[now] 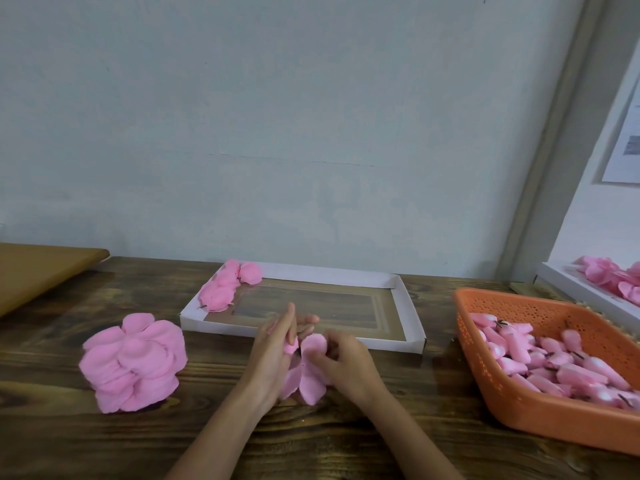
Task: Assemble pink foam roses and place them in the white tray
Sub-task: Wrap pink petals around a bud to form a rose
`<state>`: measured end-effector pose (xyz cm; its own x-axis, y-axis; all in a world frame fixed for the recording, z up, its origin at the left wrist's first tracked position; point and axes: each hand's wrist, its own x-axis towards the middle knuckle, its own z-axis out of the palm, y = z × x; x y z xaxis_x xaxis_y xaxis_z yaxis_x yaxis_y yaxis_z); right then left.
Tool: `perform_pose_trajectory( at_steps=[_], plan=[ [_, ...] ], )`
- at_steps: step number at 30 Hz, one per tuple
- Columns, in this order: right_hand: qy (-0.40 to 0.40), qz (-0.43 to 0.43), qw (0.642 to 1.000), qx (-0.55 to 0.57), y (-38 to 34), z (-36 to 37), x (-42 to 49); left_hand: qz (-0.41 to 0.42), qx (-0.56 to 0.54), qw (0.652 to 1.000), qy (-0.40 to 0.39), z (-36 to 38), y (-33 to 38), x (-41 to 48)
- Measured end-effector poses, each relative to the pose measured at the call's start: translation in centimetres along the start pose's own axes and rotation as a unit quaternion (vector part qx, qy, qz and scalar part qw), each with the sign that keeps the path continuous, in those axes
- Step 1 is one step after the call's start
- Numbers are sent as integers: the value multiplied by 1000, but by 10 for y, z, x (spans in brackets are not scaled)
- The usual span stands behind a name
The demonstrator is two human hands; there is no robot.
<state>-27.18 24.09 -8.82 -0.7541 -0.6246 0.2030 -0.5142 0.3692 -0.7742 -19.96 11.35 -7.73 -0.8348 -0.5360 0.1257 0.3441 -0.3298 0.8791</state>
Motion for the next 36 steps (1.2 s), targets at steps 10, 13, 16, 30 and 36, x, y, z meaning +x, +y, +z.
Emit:
perform_pose_trajectory(
  at_steps=[10, 13, 16, 30, 36],
  plan=[
    [4, 99, 949, 301, -16, -4, -6, 22, -3, 997, -74, 2, 7, -7],
    [8, 99, 943, 318, -19, -2, -8, 18, -11, 996, -88, 1, 6, -6],
    [25, 116, 944, 307, -20, -1, -8, 15, -19, 995, -98, -1, 4, -3],
    [14, 110, 935, 337, -28, -4, -14, 23, -25, 995, -93, -10, 7, 4],
    [29, 115, 935, 335, -31, -5, -15, 30, 29, 995, -91, -7, 6, 0]
  ],
)
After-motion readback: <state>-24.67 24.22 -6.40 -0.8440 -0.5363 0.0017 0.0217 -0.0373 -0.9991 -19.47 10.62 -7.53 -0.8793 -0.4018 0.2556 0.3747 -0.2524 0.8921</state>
